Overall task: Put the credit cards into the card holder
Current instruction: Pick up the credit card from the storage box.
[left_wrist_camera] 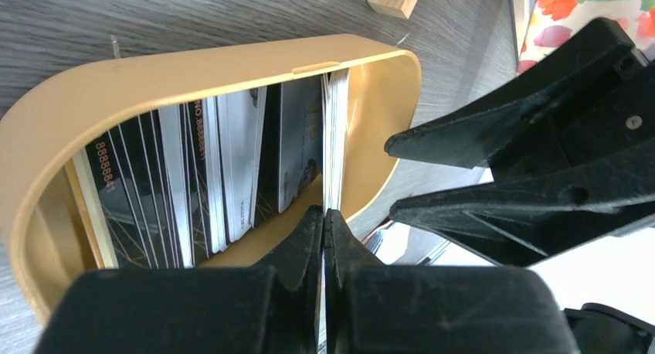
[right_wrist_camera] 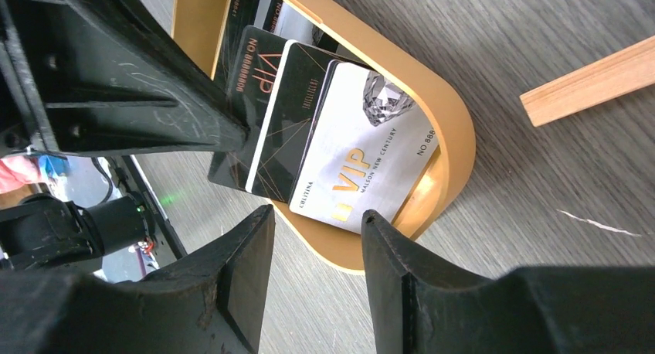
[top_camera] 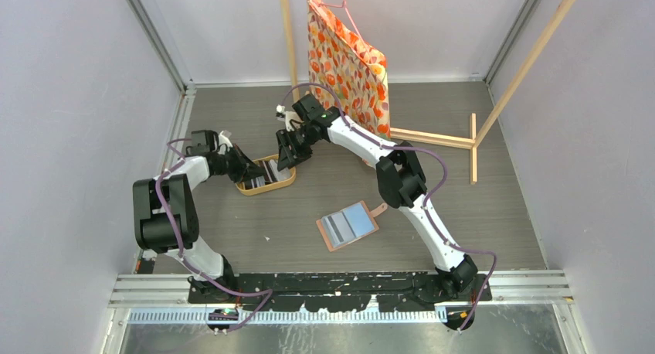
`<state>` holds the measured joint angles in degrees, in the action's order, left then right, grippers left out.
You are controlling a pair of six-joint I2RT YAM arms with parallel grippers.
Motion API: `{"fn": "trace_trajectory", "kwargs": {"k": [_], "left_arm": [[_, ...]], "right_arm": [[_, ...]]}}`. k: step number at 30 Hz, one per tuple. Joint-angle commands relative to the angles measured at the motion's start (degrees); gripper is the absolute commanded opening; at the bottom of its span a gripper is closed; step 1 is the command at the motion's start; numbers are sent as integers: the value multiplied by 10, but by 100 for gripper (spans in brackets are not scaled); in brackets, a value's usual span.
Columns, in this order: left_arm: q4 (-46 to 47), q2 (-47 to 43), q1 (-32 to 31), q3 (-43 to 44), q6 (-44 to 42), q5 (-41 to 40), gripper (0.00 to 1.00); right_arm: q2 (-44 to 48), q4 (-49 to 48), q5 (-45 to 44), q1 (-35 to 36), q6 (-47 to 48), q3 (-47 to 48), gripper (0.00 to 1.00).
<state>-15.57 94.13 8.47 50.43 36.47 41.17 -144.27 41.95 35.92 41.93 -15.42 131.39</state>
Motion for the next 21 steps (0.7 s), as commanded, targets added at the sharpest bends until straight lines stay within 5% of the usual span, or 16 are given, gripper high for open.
{"fn": "trace_trajectory", "kwargs": {"k": [1,10,21], "left_arm": [[-29,-39,4,3,-30,1,1],[-70,-34,5,26,-65,-9,0],[-177,-161,6,60,-161,-114,0]], "right_arm": [[49,3,9,6,23,0,51],[60,14,21,7,47,2,53],[109,69,44,10,141,14,54]]}}
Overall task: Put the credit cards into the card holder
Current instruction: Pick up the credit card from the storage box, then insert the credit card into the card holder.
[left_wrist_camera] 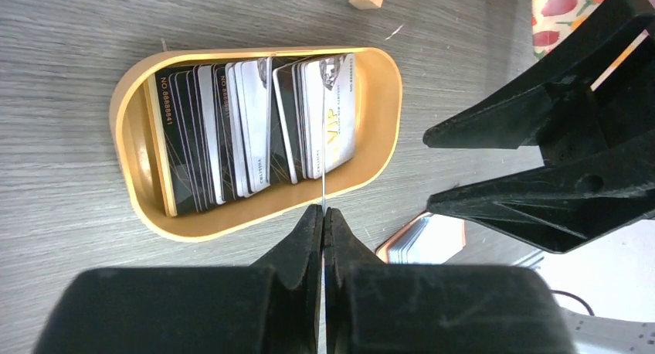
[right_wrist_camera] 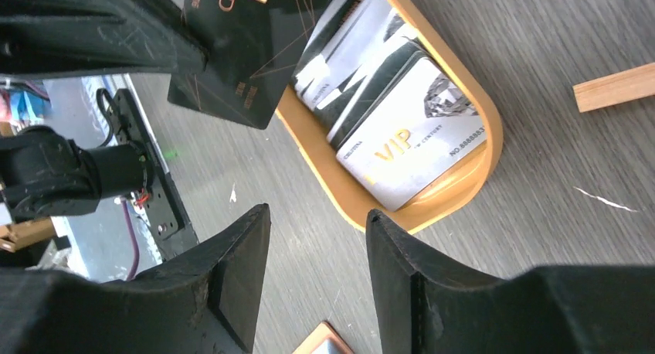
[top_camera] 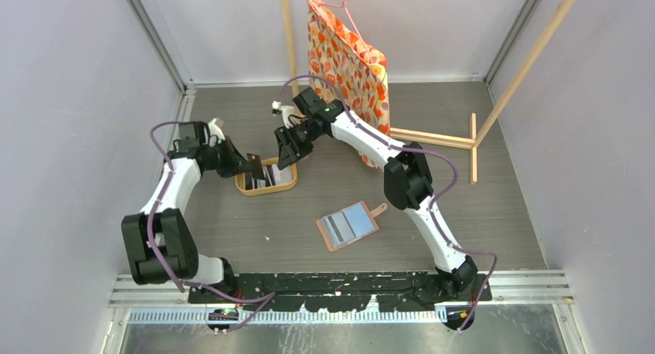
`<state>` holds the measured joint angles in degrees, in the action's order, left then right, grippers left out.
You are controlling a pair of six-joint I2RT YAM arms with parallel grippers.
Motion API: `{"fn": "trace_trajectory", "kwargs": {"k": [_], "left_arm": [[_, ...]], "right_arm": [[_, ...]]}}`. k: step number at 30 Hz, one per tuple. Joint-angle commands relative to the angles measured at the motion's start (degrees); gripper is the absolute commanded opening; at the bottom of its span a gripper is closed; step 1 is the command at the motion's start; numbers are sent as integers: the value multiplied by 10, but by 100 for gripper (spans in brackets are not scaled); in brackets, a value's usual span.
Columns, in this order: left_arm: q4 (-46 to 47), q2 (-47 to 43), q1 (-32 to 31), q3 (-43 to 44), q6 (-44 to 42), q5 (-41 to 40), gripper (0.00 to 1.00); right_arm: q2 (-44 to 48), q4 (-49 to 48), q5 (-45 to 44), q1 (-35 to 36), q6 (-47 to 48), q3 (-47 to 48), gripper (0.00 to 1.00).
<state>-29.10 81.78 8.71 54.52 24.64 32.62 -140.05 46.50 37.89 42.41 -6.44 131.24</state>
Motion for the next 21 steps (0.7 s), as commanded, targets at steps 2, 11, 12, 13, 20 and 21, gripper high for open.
{"fn": "trace_trajectory", "kwargs": {"k": [2,11,12,13,20,21], "left_arm": [[-50,-51,3,19,-49,-28,0],[48,-201,-17,-12,-40,161,0],[65,-221,-26,-18,-36,168,0],[79,-243,-35,-24,-32,181,0],[126,-389,-210,-80,-122,109,0],[132,-408,-230,-92,-138,91,0]], "right_arm": [[80,34,35,7,68,9,54],[228,157,106,9,271,-73,57],[255,169,105,10,298,-95,57],[285,181,103,9,324,-130,57],[507,218,99,-5,488,-311,58],[523,221,100,-9,505,-328,59]]}}
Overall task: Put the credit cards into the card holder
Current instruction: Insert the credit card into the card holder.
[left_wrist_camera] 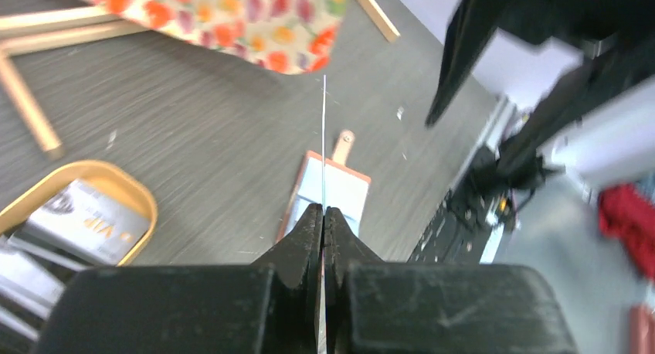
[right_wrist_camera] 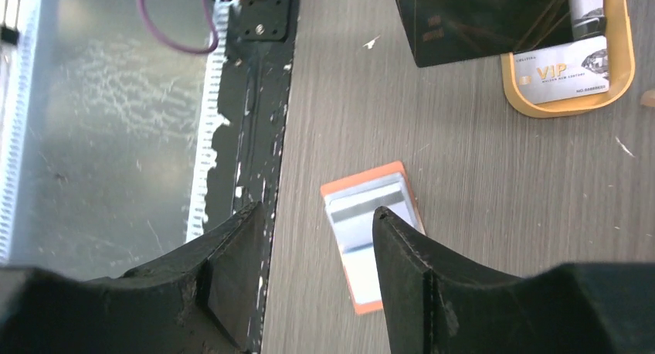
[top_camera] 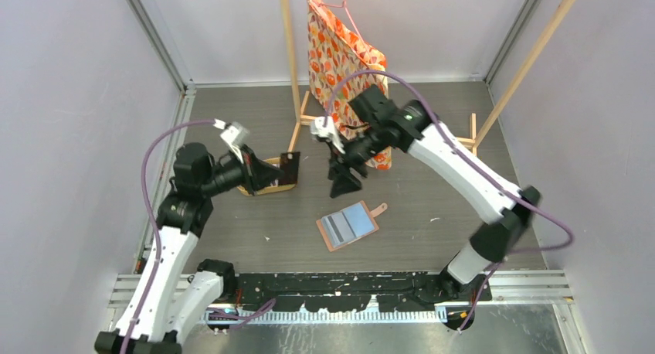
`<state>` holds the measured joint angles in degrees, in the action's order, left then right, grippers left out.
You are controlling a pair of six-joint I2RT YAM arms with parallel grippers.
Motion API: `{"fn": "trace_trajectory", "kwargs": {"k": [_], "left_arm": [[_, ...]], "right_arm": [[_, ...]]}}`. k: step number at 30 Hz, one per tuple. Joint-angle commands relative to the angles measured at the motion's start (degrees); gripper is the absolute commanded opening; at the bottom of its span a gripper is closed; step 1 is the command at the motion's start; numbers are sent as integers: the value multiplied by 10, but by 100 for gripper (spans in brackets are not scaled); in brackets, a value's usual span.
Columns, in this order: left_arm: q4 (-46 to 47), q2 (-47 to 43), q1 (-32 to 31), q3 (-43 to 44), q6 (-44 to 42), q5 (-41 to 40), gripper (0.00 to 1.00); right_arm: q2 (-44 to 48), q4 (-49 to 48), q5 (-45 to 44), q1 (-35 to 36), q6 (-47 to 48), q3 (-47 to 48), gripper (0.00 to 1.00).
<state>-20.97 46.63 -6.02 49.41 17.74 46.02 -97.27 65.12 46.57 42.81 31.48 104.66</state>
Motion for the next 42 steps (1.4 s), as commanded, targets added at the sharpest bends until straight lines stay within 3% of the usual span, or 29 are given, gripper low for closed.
{"fn": "trace_trajectory", "kwargs": {"k": [1,6,14,19,29,33,35,37,39,42], "left_arm": [[63,-69,-113,-52,-85,-58,0],[93,-102,-276,-83,-165,-153,0],[86,-23,-516,-63,-299,-396,0],[102,8,-551,-61,-319,-438,0],[158,9,-553,-90,-280,-414,0],[187,9,-553,-109,-246,-401,0],[205,7,-553,-120,-224,-401,0],[228,3,-553,-131,-198,-403,0],[243,-1,-552,-142,-167,-407,0],[265,-10,-548,-159,-123,-413,1]], "right_arm": [[114,38,19,-24,138,-72,59],[174,32,102,-100,173,-124,62],[169,-53,136,-107,148,-200,66],[164,-74,147,-107,164,-245,66],[151,-105,159,-84,200,-293,63],[149,-117,158,-77,193,-300,56],[148,-118,158,-75,192,-302,47],[149,-117,155,-75,192,-303,30],[149,-113,155,-75,193,-301,3],[152,-106,167,-75,201,-308,1]]}}
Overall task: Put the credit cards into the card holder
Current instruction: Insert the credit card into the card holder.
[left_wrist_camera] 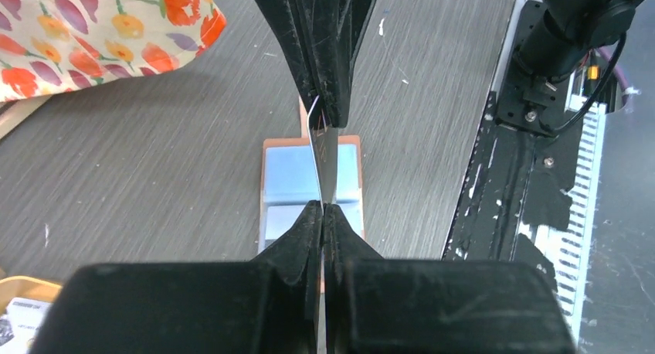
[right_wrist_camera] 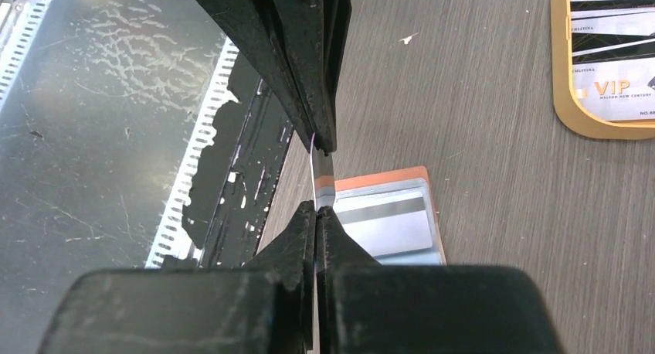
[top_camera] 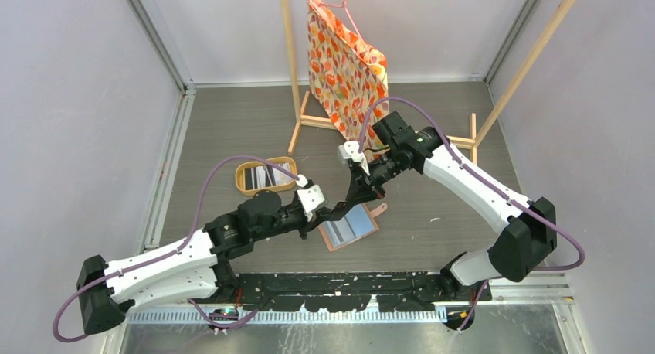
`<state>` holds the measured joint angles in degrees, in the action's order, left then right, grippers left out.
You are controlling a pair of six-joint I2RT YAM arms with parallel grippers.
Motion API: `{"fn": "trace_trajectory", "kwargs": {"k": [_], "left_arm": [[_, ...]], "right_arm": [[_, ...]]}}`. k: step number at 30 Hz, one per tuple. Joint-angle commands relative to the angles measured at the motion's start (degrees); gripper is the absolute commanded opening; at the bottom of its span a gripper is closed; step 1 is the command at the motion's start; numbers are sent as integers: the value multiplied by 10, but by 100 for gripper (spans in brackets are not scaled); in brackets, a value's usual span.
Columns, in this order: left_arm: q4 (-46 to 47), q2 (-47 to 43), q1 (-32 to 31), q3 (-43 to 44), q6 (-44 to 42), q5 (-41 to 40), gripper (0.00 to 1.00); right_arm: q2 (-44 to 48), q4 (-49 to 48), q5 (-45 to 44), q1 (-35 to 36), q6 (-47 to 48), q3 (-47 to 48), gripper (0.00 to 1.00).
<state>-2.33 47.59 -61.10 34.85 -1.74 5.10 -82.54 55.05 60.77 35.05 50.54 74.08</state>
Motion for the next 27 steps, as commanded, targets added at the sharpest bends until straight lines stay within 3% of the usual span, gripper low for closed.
{"fn": "trace_trajectory", "kwargs": {"k": [1,3,5,12,18,24,27], "left_arm": [[83,-24,5,-18,92,-13,6],[89,-35,12,-27,125,-16,36],[73,-45,22,-26,155,-6,57],[-63,-73,92,13,190,167,93],[33,6,155,4,282,321,94],[50,75,157,26,275,324,92],[50,86,157,26,264,310,81]], "right_arm": [[5,-4,27,3,12,-4,1],[5,4,24,2,13,-2,1],[0,23,8,2,22,8,1],[-49,132,-28,3,49,71,1],[-117,237,-38,18,88,137,1],[-149,263,-50,35,94,154,1],[-157,272,-50,35,96,161,1]]}}
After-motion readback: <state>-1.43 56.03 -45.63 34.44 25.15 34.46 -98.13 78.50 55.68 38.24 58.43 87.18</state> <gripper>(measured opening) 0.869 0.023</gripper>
